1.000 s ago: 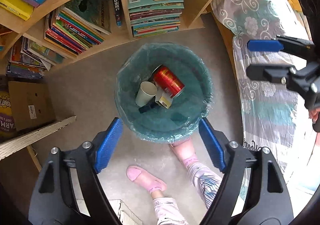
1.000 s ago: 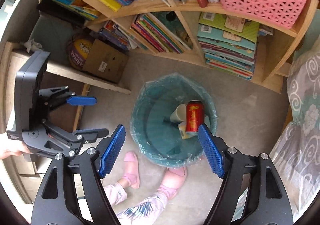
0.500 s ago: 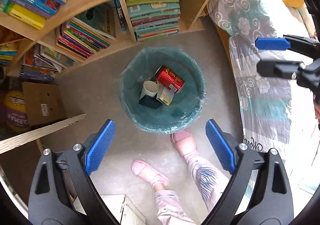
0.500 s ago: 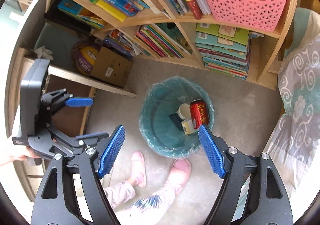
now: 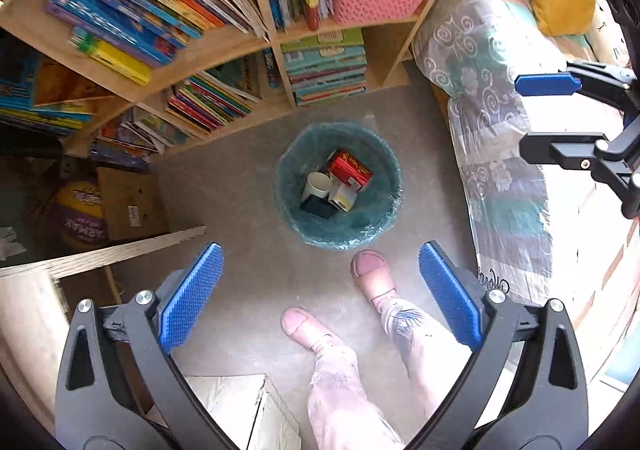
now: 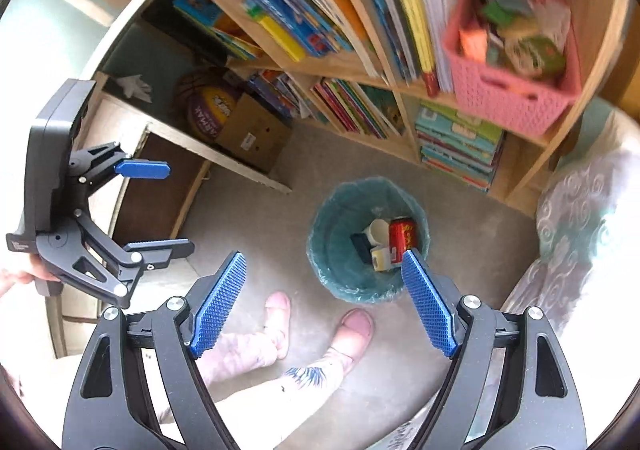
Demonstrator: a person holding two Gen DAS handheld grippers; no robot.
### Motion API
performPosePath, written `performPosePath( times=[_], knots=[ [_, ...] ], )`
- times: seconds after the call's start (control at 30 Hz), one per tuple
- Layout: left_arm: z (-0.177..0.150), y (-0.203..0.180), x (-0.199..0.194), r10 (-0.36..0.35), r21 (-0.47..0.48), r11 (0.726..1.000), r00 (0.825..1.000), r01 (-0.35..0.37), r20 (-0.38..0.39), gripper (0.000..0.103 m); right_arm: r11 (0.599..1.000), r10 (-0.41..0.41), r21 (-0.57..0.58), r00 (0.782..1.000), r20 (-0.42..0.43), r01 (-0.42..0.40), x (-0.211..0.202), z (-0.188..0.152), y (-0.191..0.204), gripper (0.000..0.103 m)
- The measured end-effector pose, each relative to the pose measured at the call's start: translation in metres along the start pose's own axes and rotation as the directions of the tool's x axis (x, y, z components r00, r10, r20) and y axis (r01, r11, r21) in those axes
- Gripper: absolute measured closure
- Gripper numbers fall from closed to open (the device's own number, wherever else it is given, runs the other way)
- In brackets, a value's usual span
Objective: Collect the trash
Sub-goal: 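Move both open tools back over the table toward the toothbrush pack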
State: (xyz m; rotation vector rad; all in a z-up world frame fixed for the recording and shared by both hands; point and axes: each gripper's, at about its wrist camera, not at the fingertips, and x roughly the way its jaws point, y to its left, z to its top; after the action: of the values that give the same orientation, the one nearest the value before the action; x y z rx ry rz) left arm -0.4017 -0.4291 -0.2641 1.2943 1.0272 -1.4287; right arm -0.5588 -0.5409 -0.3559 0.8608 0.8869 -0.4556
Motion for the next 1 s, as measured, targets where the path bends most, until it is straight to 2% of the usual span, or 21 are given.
performPosePath(
  times=[0.07,0.33,0.47,0.77,1.0],
  knots=[
    [0.0,0.003,-0.014,0.012,-0.003,1.0,1.0,-0.012,0.015,0.007,1.0,0.002,-0.026,1.0,0.024,-0.001,-0.015,0.007,0.011,0.015],
    [-0.004,0.013,-0.075,0.038,-0.046,0.998,0.995,-0.033,0.095,0.007,0.995,0.027,-0.099,0.997,0.075,-0.019,-0.058,0.03,0.048,0.015],
    [-0.009,0.018,-0.108,0.051,-0.079,0.996,0.988,-0.039,0.146,0.007,0.993,0.017,-0.119,0.992,0.124,-0.002,-0.079,0.037,0.065,0.015],
    [-0.017,0.036,-0.173,0.111,-0.158,0.985,0.958,-0.07,0.264,0.007,0.977,0.018,-0.21,0.981,0.194,0.024,-0.122,0.063,0.094,0.015],
    [-0.026,0.05,-0.216,0.154,-0.234,0.97,0.925,-0.074,0.347,0.007,0.959,0.033,-0.281,0.966,0.255,0.041,-0.147,0.09,0.112,0.015]
  ],
)
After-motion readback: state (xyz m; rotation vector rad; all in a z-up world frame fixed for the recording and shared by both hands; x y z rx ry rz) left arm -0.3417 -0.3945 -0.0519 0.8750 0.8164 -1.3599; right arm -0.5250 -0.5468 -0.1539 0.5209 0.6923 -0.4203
